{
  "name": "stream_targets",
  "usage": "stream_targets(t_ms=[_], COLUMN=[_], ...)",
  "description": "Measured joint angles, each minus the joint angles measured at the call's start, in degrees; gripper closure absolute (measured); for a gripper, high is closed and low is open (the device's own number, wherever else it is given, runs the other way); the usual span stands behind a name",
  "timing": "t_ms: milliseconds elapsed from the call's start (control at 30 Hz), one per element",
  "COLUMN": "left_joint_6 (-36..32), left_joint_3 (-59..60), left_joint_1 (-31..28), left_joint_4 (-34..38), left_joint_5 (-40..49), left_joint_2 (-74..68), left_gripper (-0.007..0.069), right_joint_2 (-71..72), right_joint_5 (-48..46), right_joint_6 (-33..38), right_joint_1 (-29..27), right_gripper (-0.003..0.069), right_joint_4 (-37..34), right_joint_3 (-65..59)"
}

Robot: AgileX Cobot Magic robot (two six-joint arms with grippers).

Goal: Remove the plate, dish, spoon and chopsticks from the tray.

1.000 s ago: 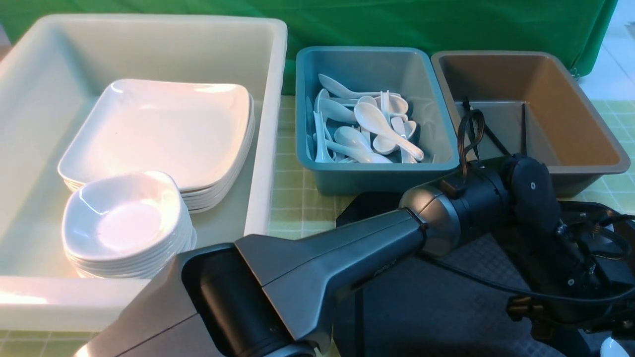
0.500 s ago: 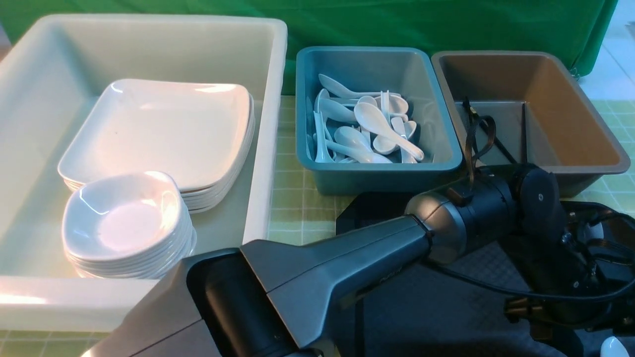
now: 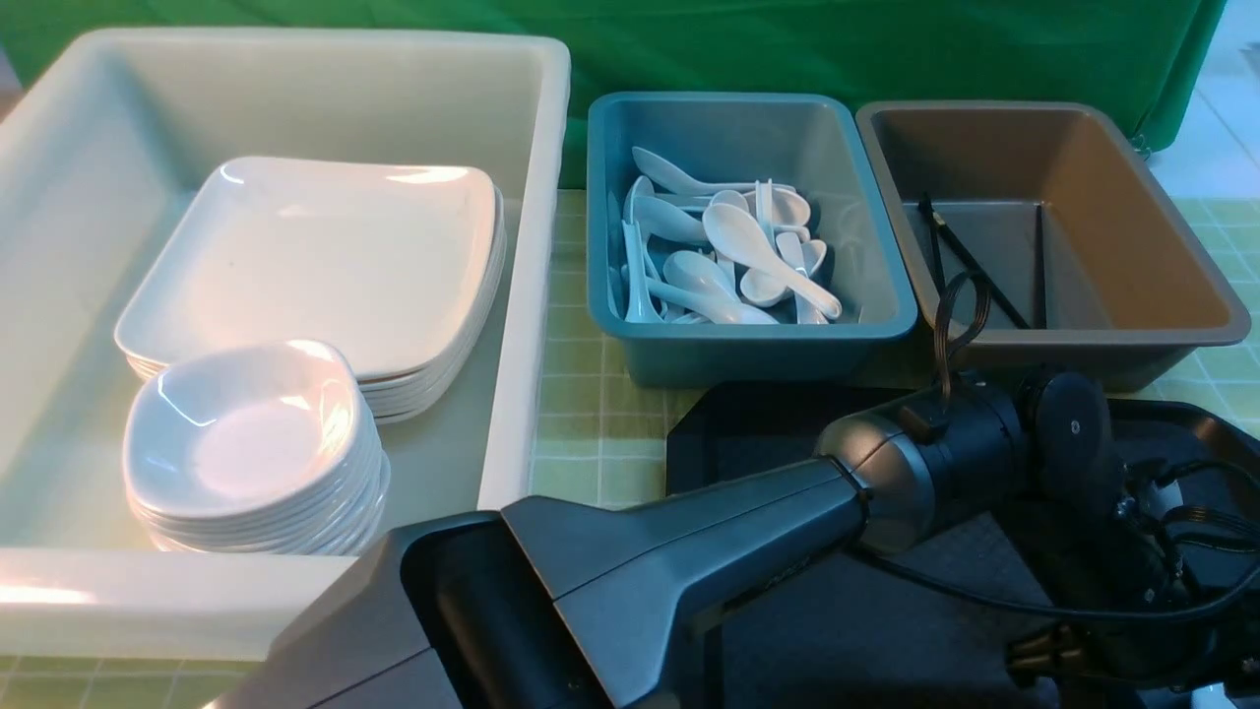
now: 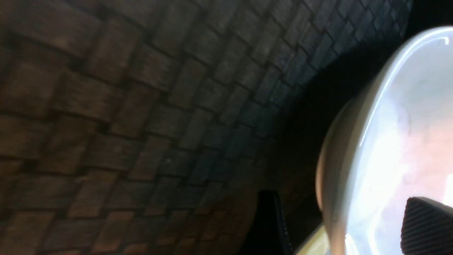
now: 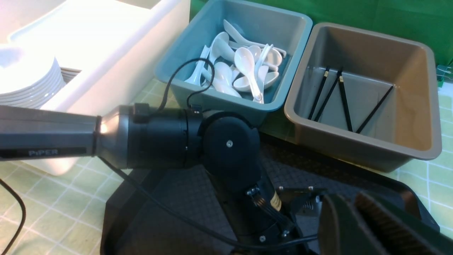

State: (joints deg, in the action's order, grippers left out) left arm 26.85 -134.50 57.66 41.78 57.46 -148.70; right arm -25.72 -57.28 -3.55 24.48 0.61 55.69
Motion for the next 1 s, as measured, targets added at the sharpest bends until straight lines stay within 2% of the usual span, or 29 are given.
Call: stream_targets(t_ms=[467, 600, 700, 800, 833, 867, 900, 1000], left_joint_6=[0.19, 0.19, -0.02, -0.19, -0.24, -0.95, -2.65, -4.80], left_joint_3=[-0.07, -0.07, -0.07, -0.07, -0.07, -0.07, -0.07, -0.07], left_joint_1=[0.00, 0.00, 0.00, 0.00, 0.00, 0.00, 0.00, -0.06], left_joint_4=[3.68, 4.70, 4.57, 4.21, 4.20, 4.15, 4.49, 5.69], left_joint_5=[-2.10, -2.10, -2.75, -3.26, -3.28, -3.29, -3.35, -3.35], left_joint_2=[-1.50, -2.05, -2.11, -2.15, -2.15, -2.15, -2.15, -1.97], left_gripper=[0.0195, 0.0280, 0.0378, 0.0512, 0.0521, 0.0585, 0.0615, 0.0622], right_joint_2=[0.00, 0.00, 0.00, 0.00, 0.00, 0.00, 0.00, 0.00], right_joint_5=[0.06, 0.10, 0.10, 0.10, 0.10, 0.10, 0.10, 0.10], right_joint_6=[0.00, 0.00, 0.00, 0.00, 0.00, 0.00, 0.00, 0.00], right_joint_1=[0.00, 0.00, 0.00, 0.00, 0.00, 0.00, 0.00, 0.00], right_gripper=[0.0587, 0.0580, 0.0575, 0.0572, 0.0571, 0.0569, 0.0566, 0.0563], right_joint_4=[0.00, 0.00, 0.00, 0.00, 0.00, 0.00, 0.00, 0.00], right_joint_3=[0.00, 0.00, 0.00, 0.00, 0.00, 0.00, 0.00, 0.00])
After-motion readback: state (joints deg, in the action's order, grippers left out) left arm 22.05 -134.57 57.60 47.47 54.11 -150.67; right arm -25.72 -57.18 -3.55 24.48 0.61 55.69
